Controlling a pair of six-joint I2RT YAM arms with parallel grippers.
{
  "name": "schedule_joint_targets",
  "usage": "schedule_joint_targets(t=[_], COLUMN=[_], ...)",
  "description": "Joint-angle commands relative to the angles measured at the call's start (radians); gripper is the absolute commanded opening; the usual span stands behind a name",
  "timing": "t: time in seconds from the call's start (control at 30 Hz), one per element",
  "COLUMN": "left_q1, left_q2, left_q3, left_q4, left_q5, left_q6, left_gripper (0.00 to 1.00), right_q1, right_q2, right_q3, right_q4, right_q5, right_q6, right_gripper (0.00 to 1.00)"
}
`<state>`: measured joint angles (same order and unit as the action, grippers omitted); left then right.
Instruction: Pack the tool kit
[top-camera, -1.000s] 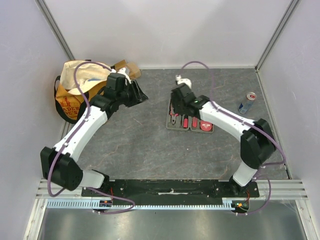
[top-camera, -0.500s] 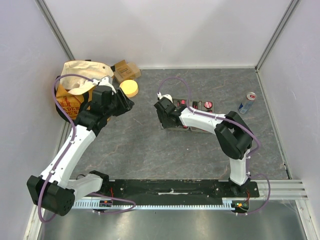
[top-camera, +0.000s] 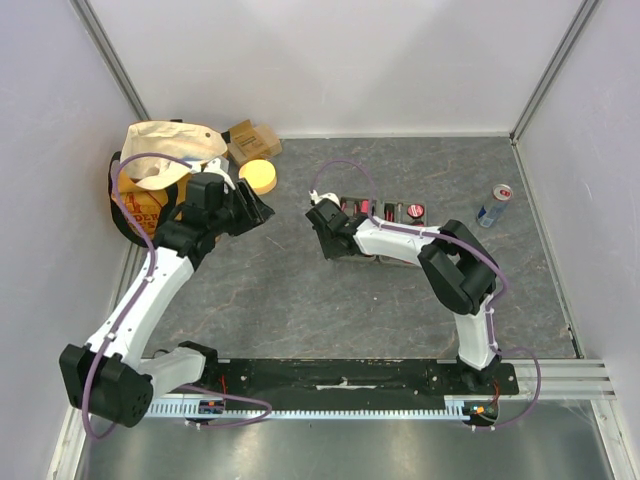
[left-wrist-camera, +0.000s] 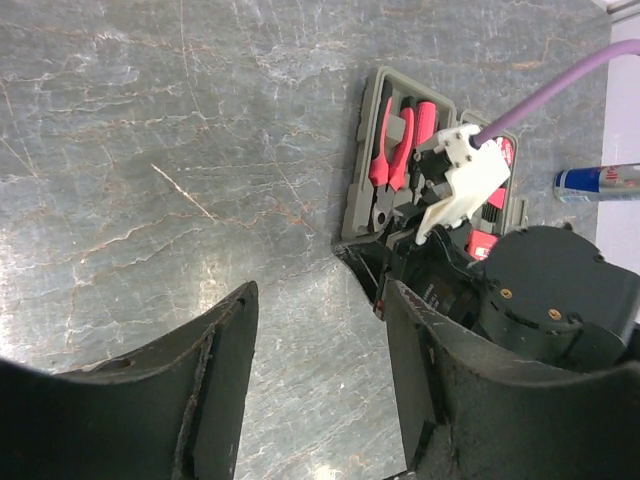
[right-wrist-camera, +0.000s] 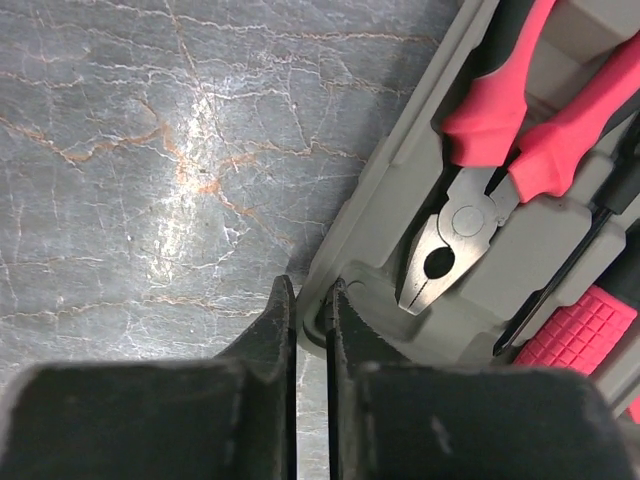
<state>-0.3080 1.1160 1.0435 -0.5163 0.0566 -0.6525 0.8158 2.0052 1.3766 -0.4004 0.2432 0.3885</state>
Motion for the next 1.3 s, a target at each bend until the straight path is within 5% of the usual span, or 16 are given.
schedule_joint_targets(t=[0.0, 0.3, 0.4, 0.7, 0.9, 0.97, 1.07, 1.27], left_q1=[0.064, 0.153, 0.129, 0.027, -0.028, -0.036, -0.037, -0.039], left_q2=[0.066, 0.342, 0.389, 0.567, 0.656, 0.676, 0.700, 0.720], left_q3=[-0.054, -0.073, -0.068, -0.004, 0.081, 0.098, 0.119, 0.128], left_q4=[0.088, 0.327, 0.401, 0.478, 0.359, 0.328, 0.309, 0.297], left_q5=[0.177, 0.653, 0.698, 0.687, 0.597, 0.574, 0.563, 0.563], left_q6=[-0.025, -0.068, -0.085, -0.076, -0.022, -0.018, -0.027, -0.029], left_gripper=[0.61, 0.62, 0.64, 0.67, 0.67, 0.63, 0.44, 0.41], right_q1=[0.009, 0.014, 0.017, 0.017, 0.017, 0.019, 0.017, 0.019], right_q2=[-0.005, -0.235, -0.293, -0.312, -0.304, -0.298, -0.292, -0.293], right_q3=[-0.030, -0.227, -0.249, -0.206, -0.180, -0.174, -0.163, -0.149], right_q4=[0.041, 0.231, 0.267, 0.291, 0.311, 0.317, 0.324, 0.339], right_q5=[-0.042, -0.240, -0.318, -0.430, -0.467, -0.472, -0.475, -0.479], right_q6=[-0.002, -0.031, -0.020, -0.027, -0.019, -0.016, -0.011, -0.007], right_gripper=[0.01, 0.00, 0.00, 0.00, 0.00, 0.00, 0.00, 0.00])
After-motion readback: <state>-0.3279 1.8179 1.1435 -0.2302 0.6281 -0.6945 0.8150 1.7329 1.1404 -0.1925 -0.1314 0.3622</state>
